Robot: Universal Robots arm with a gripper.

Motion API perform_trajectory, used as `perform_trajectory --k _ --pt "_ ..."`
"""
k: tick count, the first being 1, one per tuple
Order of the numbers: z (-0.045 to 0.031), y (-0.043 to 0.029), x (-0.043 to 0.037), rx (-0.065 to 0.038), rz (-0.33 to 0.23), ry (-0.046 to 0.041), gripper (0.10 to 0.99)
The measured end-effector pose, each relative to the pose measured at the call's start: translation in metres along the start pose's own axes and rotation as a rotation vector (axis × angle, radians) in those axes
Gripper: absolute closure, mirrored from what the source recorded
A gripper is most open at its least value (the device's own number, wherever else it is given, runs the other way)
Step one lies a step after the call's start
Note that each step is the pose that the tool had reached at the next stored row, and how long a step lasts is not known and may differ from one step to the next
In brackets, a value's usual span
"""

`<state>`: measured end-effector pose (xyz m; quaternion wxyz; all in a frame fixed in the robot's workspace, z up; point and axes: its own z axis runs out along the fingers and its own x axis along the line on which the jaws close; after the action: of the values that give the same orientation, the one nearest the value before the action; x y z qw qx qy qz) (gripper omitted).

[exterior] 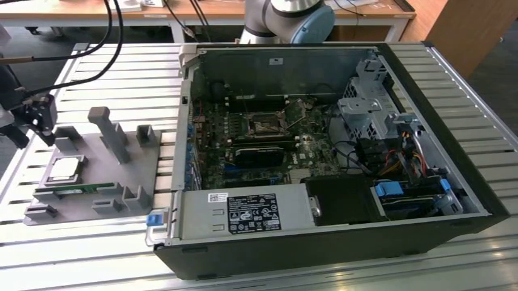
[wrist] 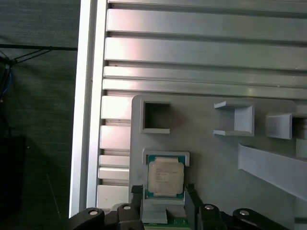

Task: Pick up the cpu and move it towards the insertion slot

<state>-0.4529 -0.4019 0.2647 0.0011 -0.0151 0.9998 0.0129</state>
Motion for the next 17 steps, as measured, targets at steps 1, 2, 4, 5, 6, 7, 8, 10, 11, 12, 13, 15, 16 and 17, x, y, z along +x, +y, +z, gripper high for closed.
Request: perform_trajectory --k 1,2,4,5,6,7,8,10,11,12,13,15,16,17 --pt "0.0012 0.0000 0.0000 0.000 0.000 -0.0001 0.596" --pt "0.0028 -0.0001 0.0000 0.000 -0.001 0.0000 0.537" --pt "0.0060 -0.0001 0.0000 0.001 -0.004 -0.0001 0.537" --pt "0.0074 -0.0002 0.0000 0.001 -0.004 -0.0002 0.478" --pt "0.0084 -0.0003 0.0001 0.002 -0.004 -0.0001 0.478" --pt "0.0093 -0.0005 0.0001 0.002 -0.004 -0.0001 0.416" --pt "0.0104 -0.0008 0.0001 0.002 -0.004 -0.0001 0.416" --pt "0.0125 -0.0012 0.0000 0.004 -0.004 -0.0001 0.416" --pt "0.0136 -0.0013 -0.0001 0.004 -0.004 -0.0001 0.416" --pt "0.0149 -0.0015 -0.0001 0.005 -0.004 0.0000 0.416" --pt "0.0162 -0.0016 -0.0002 0.005 -0.004 0.0000 0.416" --pt "0.0195 -0.0019 -0.0008 0.005 -0.004 0.0001 0.416" --pt "0.0213 -0.0020 -0.0012 0.005 -0.004 0.0000 0.416" --pt "0.0232 -0.0020 -0.0016 0.005 -0.004 -0.0001 0.416"
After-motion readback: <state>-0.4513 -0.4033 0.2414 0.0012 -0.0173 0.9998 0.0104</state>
